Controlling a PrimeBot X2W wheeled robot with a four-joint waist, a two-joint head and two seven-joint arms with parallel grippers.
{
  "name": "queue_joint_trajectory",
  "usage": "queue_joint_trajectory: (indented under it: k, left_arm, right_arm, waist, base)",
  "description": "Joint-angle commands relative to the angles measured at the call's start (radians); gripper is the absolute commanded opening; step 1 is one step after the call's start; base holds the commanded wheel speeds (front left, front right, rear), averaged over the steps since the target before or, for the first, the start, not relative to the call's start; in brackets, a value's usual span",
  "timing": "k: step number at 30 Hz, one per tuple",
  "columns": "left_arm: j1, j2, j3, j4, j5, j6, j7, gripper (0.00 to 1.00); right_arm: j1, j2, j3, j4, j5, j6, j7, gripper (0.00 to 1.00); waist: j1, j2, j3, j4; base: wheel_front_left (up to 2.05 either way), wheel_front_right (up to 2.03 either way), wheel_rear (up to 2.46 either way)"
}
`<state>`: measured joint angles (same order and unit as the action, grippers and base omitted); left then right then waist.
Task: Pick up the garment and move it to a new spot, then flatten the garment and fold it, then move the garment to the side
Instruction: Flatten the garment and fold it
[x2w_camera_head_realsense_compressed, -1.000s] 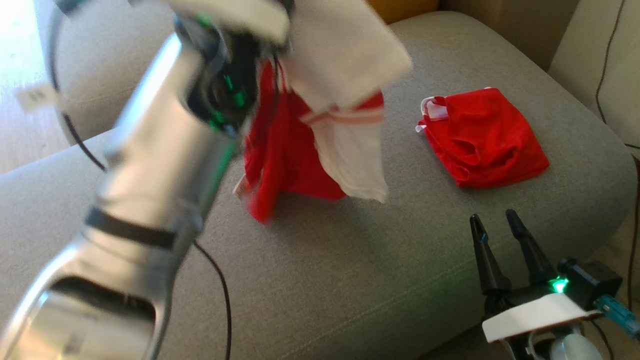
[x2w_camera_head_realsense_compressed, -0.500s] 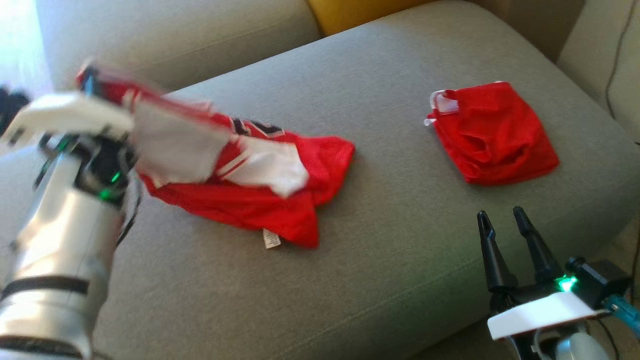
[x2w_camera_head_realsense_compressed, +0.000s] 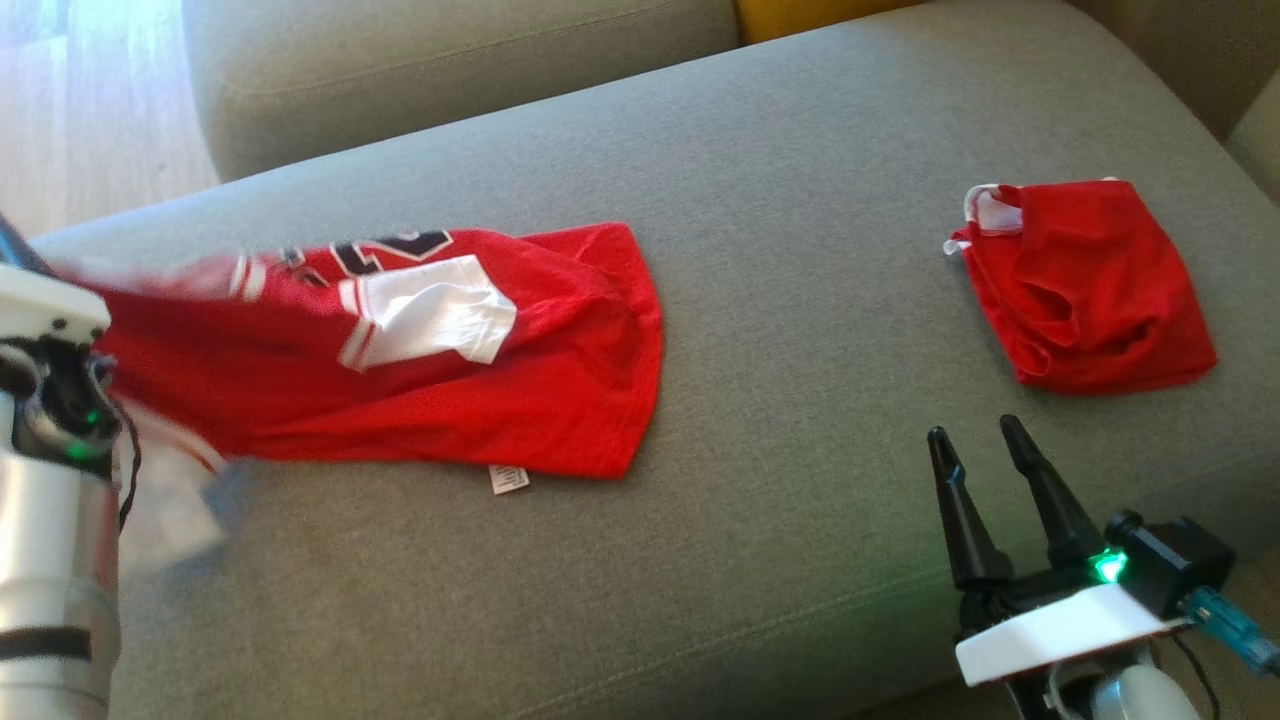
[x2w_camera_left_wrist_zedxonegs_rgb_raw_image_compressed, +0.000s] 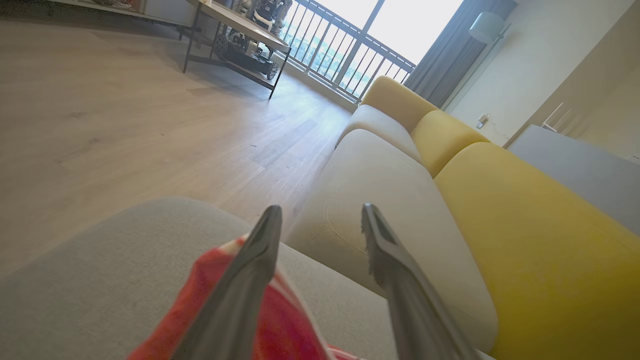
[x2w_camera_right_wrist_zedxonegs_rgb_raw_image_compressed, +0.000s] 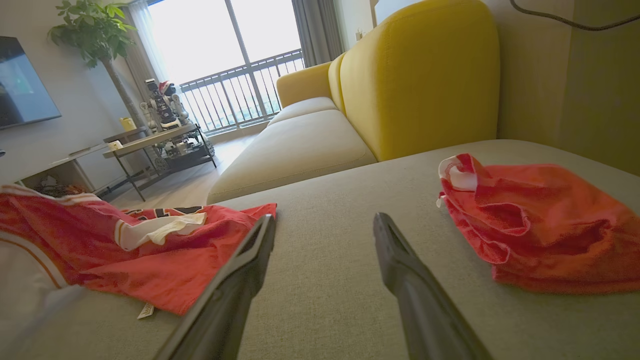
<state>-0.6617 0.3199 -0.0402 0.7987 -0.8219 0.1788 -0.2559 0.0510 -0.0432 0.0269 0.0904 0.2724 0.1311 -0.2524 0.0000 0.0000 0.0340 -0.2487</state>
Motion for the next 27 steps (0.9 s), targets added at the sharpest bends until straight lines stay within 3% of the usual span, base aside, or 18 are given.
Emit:
queue_joint_trajectory:
  k: [1, 7, 12, 16, 18, 24, 27]
  left_arm:
    - [-0.027, 0.038, 0.047, -0.067, 0.041, 0.006, -0.006, 1.0]
    - [0.089, -0.041, 0.072, -0.272, 0.225, -0.055, -0.006, 1.0]
    - [0.226, -0.117, 0.013, -0.442, 0.386, -0.131, -0.006, 1.0]
    - [0.304, -0.143, -0.063, -0.5, 0.495, -0.166, -0.006, 1.0]
    - [0.334, -0.159, -0.109, -0.495, 0.543, -0.186, -0.006, 1.0]
    - [0.321, -0.246, -0.153, -0.363, 0.481, -0.216, 0.001, 1.0]
    - [0.285, -0.261, -0.197, -0.295, 0.469, -0.2, 0.015, 1.0]
  right_arm:
    - [-0.04, -0.007, 0.027, -0.036, -0.011, 0.0, -0.009, 1.0]
    - [-0.037, -0.007, 0.041, -0.032, -0.014, 0.0, -0.009, 1.0]
    - [-0.039, -0.007, 0.071, -0.013, -0.004, 0.0, -0.009, 1.0]
    - [-0.044, -0.007, 0.09, 0.001, 0.001, 0.0, -0.009, 1.0]
    - [-0.047, -0.007, 0.098, 0.007, 0.005, 0.0, -0.009, 1.0]
    - [-0.059, -0.007, 0.125, 0.021, 0.003, 0.0, -0.009, 1.0]
    - [-0.065, -0.007, 0.128, 0.025, 0.0, 0.0, -0.009, 1.0]
  waist:
    - [0.0, 0.0, 0.004, 0.008]
    - [0.0, 0.0, 0.019, 0.029]
    - [0.0, 0.0, 0.027, 0.038]
    - [0.0, 0.0, 0.033, 0.042]
    - [0.0, 0.0, 0.038, 0.045]
    - [0.0, 0.0, 0.051, 0.034]
    - [0.0, 0.0, 0.055, 0.018]
  base:
    - [0.0, 0.0, 0.0]
    - [0.0, 0.0, 0.0]
    - [0.0, 0.0, 0.0]
    - [0.0, 0.0, 0.0]
    - [0.0, 0.0, 0.0]
    - [0.0, 0.0, 0.0]
    - [0.0, 0.0, 0.0]
